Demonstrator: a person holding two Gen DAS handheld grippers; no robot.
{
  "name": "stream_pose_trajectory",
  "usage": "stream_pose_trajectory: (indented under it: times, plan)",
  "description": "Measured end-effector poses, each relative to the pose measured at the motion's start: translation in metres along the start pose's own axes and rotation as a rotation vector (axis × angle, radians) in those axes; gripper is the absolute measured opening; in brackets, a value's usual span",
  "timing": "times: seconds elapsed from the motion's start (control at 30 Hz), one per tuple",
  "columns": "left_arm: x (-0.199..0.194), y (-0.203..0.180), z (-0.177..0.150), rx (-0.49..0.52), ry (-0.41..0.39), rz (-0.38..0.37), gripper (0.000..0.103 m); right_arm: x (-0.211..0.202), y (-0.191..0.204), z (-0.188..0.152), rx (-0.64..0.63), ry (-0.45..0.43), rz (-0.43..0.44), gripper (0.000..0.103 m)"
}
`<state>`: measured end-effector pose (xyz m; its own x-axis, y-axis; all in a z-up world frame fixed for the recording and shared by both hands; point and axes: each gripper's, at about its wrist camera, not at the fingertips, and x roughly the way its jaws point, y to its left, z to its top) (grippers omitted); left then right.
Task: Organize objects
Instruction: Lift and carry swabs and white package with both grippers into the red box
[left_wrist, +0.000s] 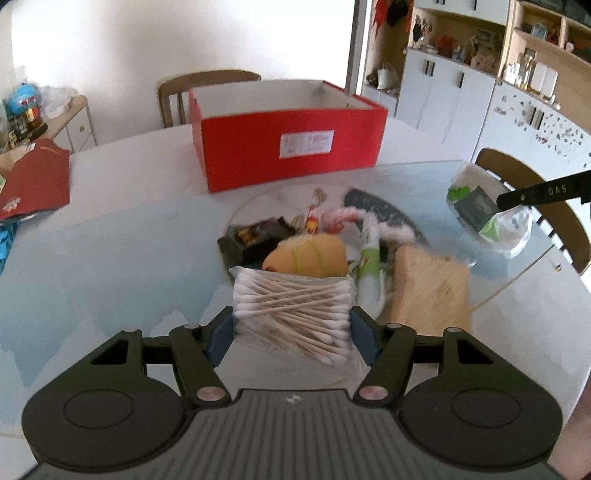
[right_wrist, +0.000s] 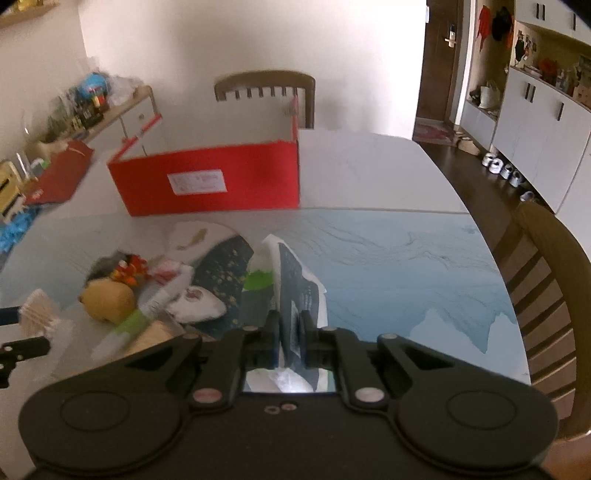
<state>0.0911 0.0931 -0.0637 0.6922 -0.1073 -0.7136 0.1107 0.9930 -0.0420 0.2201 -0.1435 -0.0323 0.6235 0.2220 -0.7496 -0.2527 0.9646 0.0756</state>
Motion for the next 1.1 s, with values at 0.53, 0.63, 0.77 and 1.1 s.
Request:
stream_pose_trajectory:
  times: [0.53, 0.63, 0.77, 1.1]
  plan:
    - [-0.008, 0.009, 0.08, 0.074, -0.115, -0.032, 0.066, -0.025, 0.017, 0.066, 0.014, -0.096, 0.084, 0.009]
    - [-0.005, 0.019, 0.103, 0.067, -0.127, -0.044, 0.066, -0.022, 0.02, 0.084, 0.023, -0.106, 0.098, 0.009]
    - [0.005, 0.031, 0.135, 0.06, -0.125, -0.05, 0.066, -0.013, 0.026, 0.108, 0.016, -0.121, 0.102, 0.009]
    - [0.04, 0.04, 0.201, 0.146, -0.121, -0.054, 0.066, 0.021, 0.043, 0.155, -0.001, -0.124, 0.095, 0.009]
